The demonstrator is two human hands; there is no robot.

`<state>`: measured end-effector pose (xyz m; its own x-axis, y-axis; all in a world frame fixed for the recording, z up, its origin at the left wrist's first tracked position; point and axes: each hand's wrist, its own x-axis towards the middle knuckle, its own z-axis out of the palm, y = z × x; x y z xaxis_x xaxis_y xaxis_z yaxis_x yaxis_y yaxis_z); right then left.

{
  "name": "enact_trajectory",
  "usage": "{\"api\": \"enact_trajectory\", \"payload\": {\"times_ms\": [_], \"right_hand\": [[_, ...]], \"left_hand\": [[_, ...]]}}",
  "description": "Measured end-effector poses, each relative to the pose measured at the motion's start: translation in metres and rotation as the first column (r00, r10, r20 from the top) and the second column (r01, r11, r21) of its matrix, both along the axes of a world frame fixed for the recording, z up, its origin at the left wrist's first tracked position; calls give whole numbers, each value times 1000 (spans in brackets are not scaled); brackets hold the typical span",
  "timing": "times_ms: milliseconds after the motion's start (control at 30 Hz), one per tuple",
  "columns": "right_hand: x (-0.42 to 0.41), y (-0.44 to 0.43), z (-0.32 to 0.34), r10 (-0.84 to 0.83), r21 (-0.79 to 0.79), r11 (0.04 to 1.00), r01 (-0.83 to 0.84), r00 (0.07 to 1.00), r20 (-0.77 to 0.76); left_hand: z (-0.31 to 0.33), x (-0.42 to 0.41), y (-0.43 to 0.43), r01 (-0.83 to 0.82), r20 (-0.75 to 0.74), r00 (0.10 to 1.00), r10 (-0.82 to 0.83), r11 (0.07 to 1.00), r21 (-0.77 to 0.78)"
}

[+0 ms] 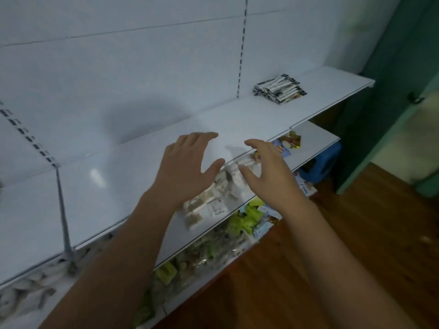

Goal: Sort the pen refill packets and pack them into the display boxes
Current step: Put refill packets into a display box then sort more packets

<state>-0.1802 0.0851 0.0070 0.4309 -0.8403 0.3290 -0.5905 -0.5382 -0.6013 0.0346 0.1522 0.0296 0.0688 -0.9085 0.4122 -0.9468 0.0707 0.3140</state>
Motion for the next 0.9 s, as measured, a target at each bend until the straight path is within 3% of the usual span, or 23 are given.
{"api": "enact_trajectory", "payload": {"times_ms": [200,533,900], "right_hand": [[-68,-63,-2,-158,18,987,159,987,-34],[-147,-179,19,-415,-5,908,418,901,-122],[-230,-291,17,-490,10,871,492,868,-79]], "left_hand": [[-11,-54,-98,159,12,987,-160,987,11],[-3,-146,-283,418,-102,904,-415,909,7],[-1,-231,-414,485,-98,870,-484,874,-10]]}}
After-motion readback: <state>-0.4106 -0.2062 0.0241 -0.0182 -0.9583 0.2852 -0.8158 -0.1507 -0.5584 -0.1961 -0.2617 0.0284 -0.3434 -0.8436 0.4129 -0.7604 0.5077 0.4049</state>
